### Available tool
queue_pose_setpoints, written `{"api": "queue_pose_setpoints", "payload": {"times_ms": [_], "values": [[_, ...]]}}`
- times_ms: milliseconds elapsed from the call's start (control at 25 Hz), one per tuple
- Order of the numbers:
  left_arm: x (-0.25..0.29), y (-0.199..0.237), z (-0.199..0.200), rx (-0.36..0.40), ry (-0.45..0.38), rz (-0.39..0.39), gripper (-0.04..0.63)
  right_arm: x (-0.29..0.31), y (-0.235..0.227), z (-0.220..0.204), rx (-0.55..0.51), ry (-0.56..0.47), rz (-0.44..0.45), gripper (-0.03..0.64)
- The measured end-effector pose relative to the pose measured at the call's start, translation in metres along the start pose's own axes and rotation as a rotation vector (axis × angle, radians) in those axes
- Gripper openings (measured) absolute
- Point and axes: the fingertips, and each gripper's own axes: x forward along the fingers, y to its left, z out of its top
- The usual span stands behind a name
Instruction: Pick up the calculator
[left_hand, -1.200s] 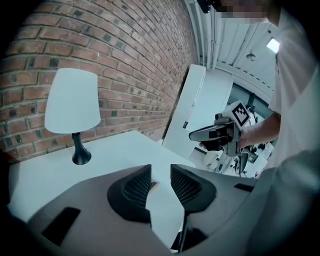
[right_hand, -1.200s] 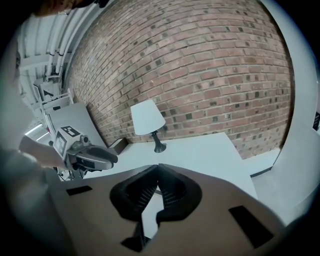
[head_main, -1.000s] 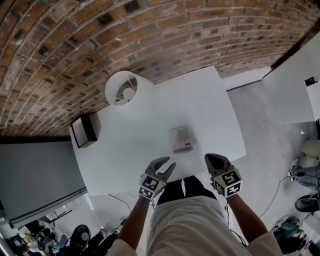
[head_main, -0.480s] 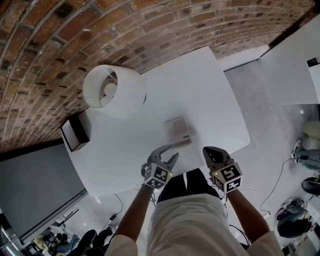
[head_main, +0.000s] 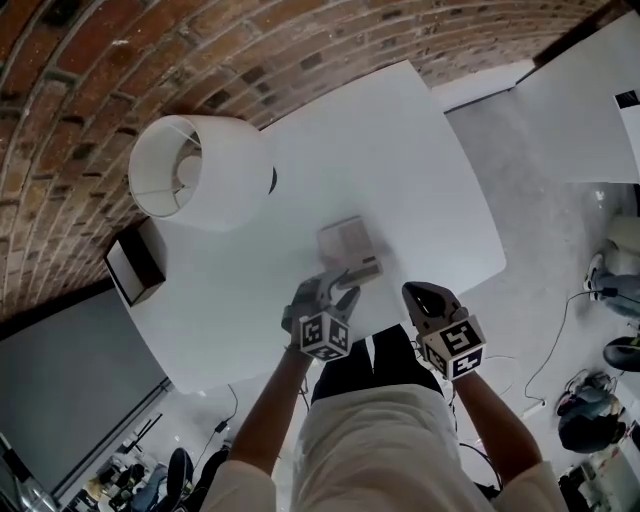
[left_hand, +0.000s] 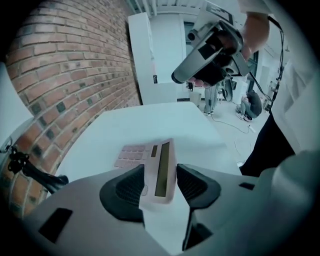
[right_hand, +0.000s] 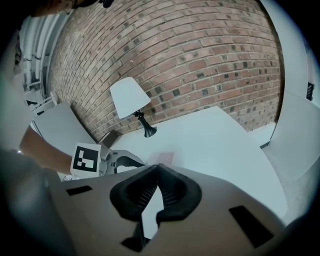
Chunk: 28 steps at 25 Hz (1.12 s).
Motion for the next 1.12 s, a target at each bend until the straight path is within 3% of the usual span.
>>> {"api": "queue_pose_setpoints", "payload": {"times_ms": [200, 400, 560, 680, 880, 1120], "values": [[0.015, -0.004, -0.001, 0.108, 0.012, 0.014, 0.219, 0.004, 0.003, -0.01, 0.015, 0.02, 0.001, 0.012], [0.027, -0.008, -0.004, 0.287, 0.023, 0.097, 0.214, 0.008, 0.008, -0.016, 0.023, 0.031, 0.002, 0.012], [0.03, -0.005, -0.003, 0.299, 0.008, 0.131, 0.221, 0.01, 0.009, -0.021, 0.026, 0.036, 0.001, 0.012], [0.028, 0.0, -0.002, 0.326, -0.009, 0.166, 0.166, 0.01, 0.009, -0.023, 0.034, 0.036, -0.004, 0.012], [0.003, 0.015, 0.021, 0.255, -0.075, 0.192, 0.082, 0.0, 0.005, -0.015, 0.043, 0.015, -0.024, 0.012], [-0.005, 0.039, 0.027, 0.103, -0.082, 0.192, 0.078, -0.007, -0.002, 0.003, 0.014, -0.029, -0.035, 0.012]]}}
